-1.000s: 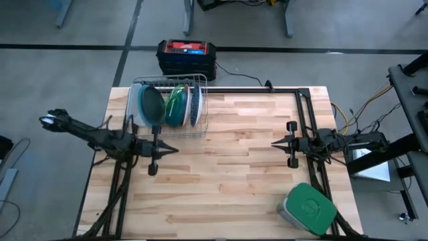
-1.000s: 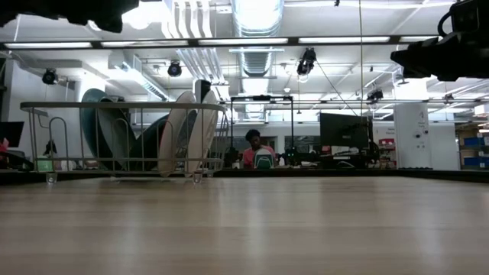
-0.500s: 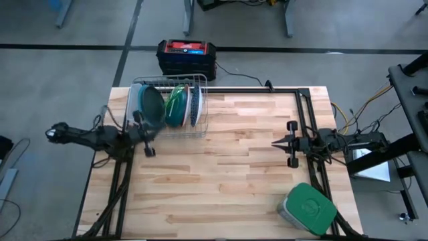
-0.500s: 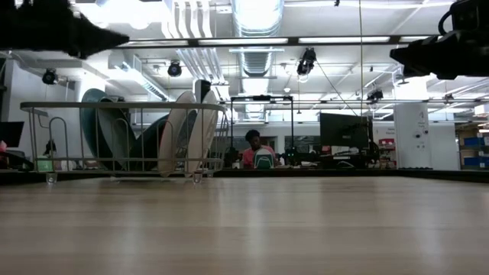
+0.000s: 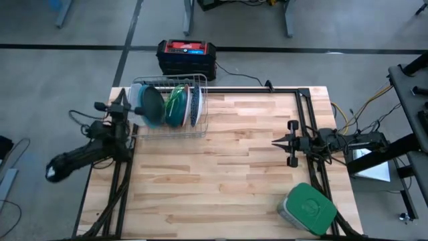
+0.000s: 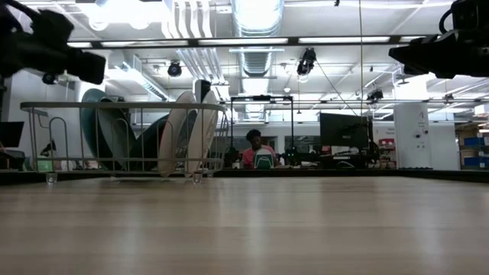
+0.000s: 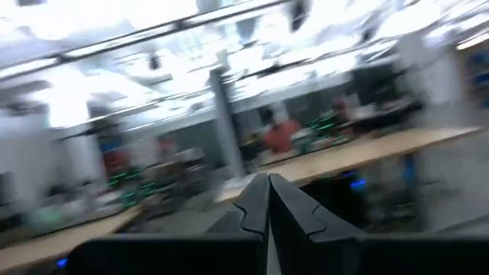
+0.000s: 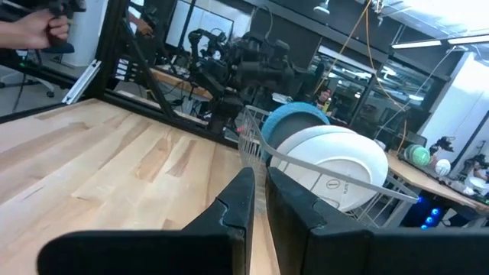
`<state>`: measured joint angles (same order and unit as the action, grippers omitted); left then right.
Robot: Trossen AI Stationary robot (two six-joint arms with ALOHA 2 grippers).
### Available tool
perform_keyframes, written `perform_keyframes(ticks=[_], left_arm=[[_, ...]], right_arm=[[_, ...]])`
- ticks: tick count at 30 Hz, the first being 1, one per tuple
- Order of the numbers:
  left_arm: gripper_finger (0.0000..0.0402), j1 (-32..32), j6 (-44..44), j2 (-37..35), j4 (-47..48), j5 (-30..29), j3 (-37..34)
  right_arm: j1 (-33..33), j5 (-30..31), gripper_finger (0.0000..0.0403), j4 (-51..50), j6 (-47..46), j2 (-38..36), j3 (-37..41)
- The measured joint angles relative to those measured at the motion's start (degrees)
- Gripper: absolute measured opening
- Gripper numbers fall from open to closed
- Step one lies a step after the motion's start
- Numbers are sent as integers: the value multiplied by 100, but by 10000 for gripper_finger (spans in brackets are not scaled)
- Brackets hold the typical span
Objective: Sort dishes
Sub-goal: Return to Home Position
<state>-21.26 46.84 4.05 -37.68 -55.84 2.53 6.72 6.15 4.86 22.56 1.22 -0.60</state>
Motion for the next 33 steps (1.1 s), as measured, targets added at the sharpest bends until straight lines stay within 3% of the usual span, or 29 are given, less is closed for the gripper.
perform_keyframes(ticks=[3, 7, 12, 17, 24, 27, 33], left_arm=[[0, -1050, -434, 159, 403, 421, -33], [0, -2250, -1679, 506, 1202, 2091, -44], [0, -3366, -2525, 1105, 967, 2497, -36], [0, -3673, -2521, 1297, 532, 3448, -42], [0, -3594, -3411, 1294, 467, 3891, 67], [0, -3595, -3645, 1253, 447, 3539, 164], [0, -3601, -3651, 1426, 679, 1360, 183]], right_arm=[[0, 2, 24, 7, 89, 8, 0], [0, 123, 25, -9, 190, -4, 0], [0, 590, 29, -35, 168, 36, 0], [0, 599, 26, -33, 193, 35, 0], [0, 597, 27, -33, 26, 37, 0], [0, 597, 30, -33, -130, 37, 2], [0, 597, 24, -33, -490, 37, 2]])
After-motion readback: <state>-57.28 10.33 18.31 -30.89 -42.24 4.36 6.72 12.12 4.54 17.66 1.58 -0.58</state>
